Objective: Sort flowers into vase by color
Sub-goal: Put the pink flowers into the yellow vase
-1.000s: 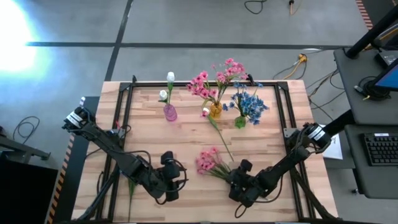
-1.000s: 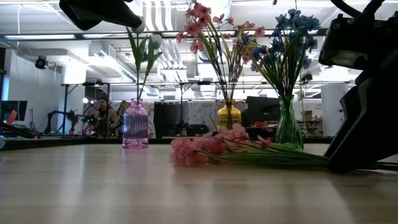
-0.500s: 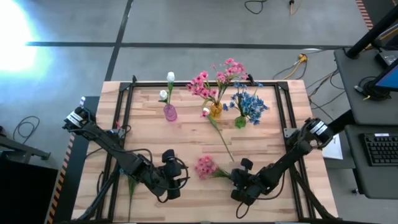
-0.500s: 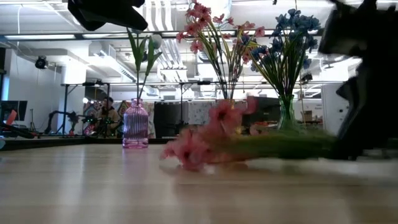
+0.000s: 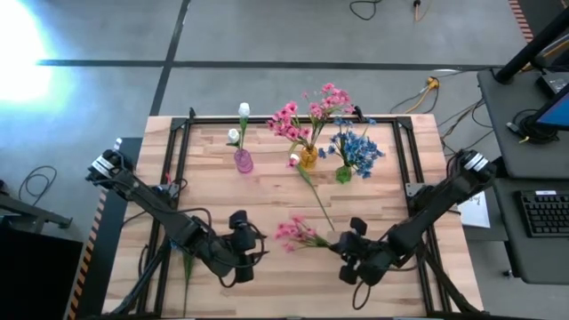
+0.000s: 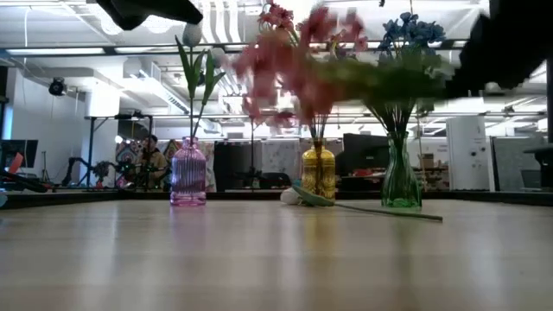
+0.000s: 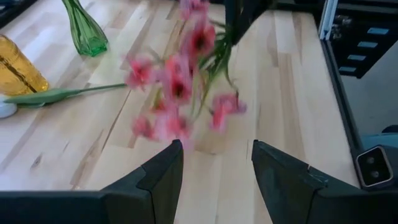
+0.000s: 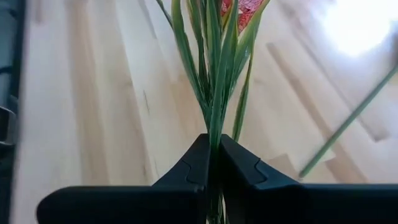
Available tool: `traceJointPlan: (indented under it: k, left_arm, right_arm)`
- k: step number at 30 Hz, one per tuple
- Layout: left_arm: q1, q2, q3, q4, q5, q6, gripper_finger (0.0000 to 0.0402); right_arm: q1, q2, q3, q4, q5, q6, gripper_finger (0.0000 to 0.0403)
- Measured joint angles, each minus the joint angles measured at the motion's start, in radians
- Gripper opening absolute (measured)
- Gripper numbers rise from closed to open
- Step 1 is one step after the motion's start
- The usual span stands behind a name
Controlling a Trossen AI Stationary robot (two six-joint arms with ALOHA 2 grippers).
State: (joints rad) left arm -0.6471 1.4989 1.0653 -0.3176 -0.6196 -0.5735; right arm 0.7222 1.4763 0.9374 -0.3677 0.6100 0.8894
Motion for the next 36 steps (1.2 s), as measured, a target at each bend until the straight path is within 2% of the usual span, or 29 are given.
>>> traceJointPlan:
  k: [3, 9, 12, 15, 20, 24, 27, 30, 36]
  left_arm:
    - [-0.002, -0.021, 0.0, 0.0, 0.001, 0.011, 0.0178]
    - [-0.008, -0.027, 0.0, -0.001, 0.001, 0.042, 0.0178]
    - [-0.008, -0.027, 0.0, 0.016, 0.0, 0.054, 0.0178]
    - [-0.005, -0.017, 0.0, 0.143, -0.008, 0.142, 0.0178]
    - [0.008, 0.038, 0.0, 0.49, -0.011, 0.432, 0.0178]
    - [0.032, 0.097, 0.0, 0.739, 0.002, 0.597, 0.0178]
    - [0.061, 0.146, 0.0, 0.834, 0.02, 0.624, 0.0178]
    - [0.102, 0.204, 0.0, 0.932, 0.093, 0.621, 0.0176]
    - [0.155, 0.314, 0.0, 1.231, 0.237, 0.641, 0.0162]
  right_arm:
    - [0.014, -0.066, -0.01, 0.002, 0.063, -0.037, 0.0018]
    - [0.085, -0.197, -0.06, 0.031, 0.28, -0.077, 0.0018]
    - [0.112, -0.239, -0.104, 0.159, 0.366, -0.148, 0.0018]
    - [0.113, -0.259, -0.143, 0.363, 0.388, -0.292, 0.0018]
    - [0.104, -0.22, -0.175, 0.761, 0.371, -0.618, 0.0018]
    - [0.098, -0.154, -0.178, 1.081, 0.26, -0.864, 0.0018]
    - [0.093, -0.092, -0.178, 1.328, 0.149, -1.02, 0.0018]
    - [0.079, -0.032, -0.178, 1.537, 0.039, -1.143, 0.0018]
    - [0.047, 0.056, -0.178, 1.716, -0.003, -1.259, 0.0018]
